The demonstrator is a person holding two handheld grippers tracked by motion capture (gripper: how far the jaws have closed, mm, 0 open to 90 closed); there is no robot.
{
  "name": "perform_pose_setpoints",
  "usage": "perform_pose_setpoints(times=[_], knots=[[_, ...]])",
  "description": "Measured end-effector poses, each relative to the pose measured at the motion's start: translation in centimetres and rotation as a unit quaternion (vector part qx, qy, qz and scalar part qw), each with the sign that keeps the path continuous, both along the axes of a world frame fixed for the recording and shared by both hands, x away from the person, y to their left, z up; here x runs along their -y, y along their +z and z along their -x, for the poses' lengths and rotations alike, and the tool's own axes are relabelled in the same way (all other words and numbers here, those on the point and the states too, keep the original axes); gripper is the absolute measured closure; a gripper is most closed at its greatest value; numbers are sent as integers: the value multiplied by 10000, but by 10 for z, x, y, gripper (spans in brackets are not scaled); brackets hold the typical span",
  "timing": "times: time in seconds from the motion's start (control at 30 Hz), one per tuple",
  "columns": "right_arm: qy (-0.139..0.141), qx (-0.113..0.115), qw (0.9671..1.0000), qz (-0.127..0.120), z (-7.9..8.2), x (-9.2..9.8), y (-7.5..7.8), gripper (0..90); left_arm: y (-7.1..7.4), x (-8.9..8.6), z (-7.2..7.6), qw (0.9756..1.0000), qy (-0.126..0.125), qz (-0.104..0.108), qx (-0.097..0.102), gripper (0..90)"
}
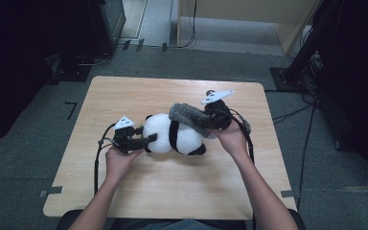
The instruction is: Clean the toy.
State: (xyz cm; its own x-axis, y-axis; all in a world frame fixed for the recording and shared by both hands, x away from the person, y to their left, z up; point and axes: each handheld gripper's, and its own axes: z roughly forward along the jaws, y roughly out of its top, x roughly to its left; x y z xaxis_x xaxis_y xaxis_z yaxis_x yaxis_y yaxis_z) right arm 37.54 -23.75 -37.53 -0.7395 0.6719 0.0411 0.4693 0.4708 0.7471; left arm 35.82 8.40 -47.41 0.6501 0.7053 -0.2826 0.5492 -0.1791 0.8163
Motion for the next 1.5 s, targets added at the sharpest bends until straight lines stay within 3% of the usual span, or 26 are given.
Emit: perform_pose_setpoints(times=[0.33,0.6,0.73,0.97,1.03,1.2,1.33,1.5], knots=[[-165,-58,9998,1,5,21,-6,721,1,-1,1,10000,-45,71,32,308],[-266,-86,9996,-24,1,23,-10,721,7,-5,6,9997,-212,101,76,273],[-338,-159,9992,-121,-5,27,-13,722,3,-4,11,9991,-342,266,-31,171],[-352,-118,9990,-242,-5,25,-8,729,-8,6,10,9996,-258,20,-87,126],[-290,-32,9992,-289,-3,20,-2,729,-11,8,10,9997,-230,-106,-21,154],[174,101,9989,-416,3,-9,9,729,-11,6,10,9998,-208,26,-31,270],[533,74,9982,-248,5,-40,3,726,-9,5,11,9998,-156,60,-109,349],[726,-35,9973,-121,3,-66,-8,725,-8,3,11,9997,-130,134,-159,417]])
